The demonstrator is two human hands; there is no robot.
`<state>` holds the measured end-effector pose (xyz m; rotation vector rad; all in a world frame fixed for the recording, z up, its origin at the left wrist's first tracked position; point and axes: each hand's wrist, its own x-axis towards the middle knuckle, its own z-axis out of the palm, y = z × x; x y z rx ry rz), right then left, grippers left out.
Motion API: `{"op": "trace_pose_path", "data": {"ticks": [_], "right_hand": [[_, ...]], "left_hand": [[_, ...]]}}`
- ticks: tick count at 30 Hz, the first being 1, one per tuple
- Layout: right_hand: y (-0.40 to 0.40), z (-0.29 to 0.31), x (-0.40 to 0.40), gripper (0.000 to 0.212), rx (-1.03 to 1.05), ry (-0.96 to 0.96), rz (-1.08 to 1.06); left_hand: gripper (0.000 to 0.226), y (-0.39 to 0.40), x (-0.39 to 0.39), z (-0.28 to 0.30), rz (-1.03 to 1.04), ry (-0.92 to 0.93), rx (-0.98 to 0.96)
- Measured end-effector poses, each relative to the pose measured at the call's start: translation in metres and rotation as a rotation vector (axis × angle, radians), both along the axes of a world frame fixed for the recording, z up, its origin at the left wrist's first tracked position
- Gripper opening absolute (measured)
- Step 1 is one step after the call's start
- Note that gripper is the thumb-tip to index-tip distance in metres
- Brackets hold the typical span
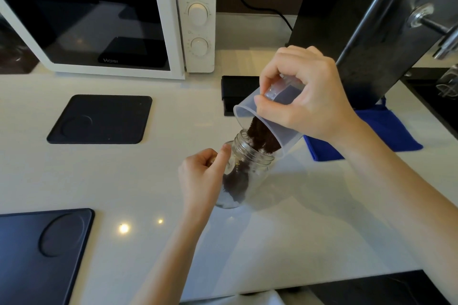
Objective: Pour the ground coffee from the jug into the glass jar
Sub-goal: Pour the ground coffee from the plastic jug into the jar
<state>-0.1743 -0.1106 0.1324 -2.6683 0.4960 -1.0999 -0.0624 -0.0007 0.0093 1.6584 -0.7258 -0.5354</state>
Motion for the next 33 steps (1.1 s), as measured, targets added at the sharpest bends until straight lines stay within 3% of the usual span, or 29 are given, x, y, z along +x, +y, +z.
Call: {"op": "trace_pose_path", "data": {"ticks": [33], "right_hand": [[0.0023,0.0006,0.0009,0.016,-0.064,-0.01,0.012]], "left_hand": [[0.056,0.0017,-0.0013,0.0002,0.001,-0.011,-0.013]]}}
